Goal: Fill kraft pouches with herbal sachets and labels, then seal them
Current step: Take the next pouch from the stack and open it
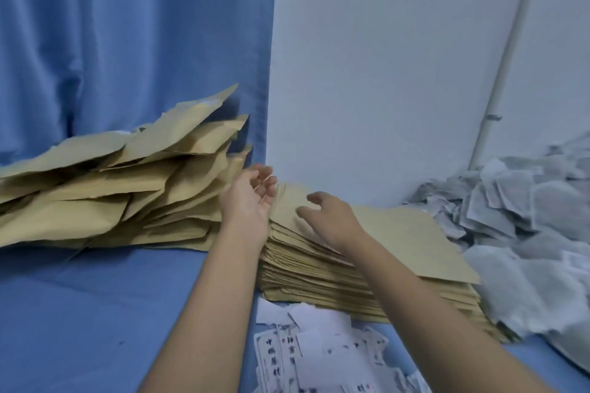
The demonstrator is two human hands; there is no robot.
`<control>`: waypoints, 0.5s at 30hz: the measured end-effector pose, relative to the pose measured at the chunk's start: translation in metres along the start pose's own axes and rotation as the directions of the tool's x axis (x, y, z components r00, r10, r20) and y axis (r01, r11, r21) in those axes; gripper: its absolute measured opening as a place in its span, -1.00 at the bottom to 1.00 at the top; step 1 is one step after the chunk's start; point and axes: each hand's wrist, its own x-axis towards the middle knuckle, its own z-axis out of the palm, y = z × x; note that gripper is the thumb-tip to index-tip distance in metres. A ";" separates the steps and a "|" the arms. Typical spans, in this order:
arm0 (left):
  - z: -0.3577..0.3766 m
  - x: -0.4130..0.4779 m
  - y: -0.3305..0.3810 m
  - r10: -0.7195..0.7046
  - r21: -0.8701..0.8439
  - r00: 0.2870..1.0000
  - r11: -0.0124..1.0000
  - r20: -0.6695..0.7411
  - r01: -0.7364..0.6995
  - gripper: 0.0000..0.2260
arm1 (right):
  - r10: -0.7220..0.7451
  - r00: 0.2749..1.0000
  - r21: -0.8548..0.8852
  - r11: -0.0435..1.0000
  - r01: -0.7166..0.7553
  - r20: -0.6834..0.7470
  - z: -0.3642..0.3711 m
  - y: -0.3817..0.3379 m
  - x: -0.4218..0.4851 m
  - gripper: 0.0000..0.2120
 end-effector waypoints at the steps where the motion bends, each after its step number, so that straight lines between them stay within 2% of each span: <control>1: 0.003 -0.008 -0.014 -0.024 0.007 1.000 1.000 0.011 0.024 -0.86 | -0.010 1.000 -0.068 0.998 0.011 0.024 -0.006 0.012 -0.010 -0.50; 5: 0.015 -0.039 -0.066 -0.129 -0.007 0.990 0.992 0.059 0.130 -0.81 | -0.029 0.992 -0.224 0.973 0.056 0.120 -0.022 0.051 -0.043 -0.49; 10: 0.018 -0.074 -0.119 -0.229 0.025 0.965 0.973 0.127 0.228 -0.78 | -0.137 0.976 -0.393 0.899 0.193 0.168 -0.037 0.087 -0.070 -0.73; 13: 0.009 -0.090 -0.140 -0.270 0.086 0.952 0.962 0.142 0.260 -0.79 | -0.205 0.972 -0.400 0.886 0.235 0.118 -0.045 0.100 -0.079 -0.70; 15: 0.005 -0.095 -0.148 -0.230 0.170 0.970 0.962 0.073 0.215 -0.81 | -0.209 0.976 -0.376 0.901 0.215 0.058 -0.048 0.104 -0.084 -0.65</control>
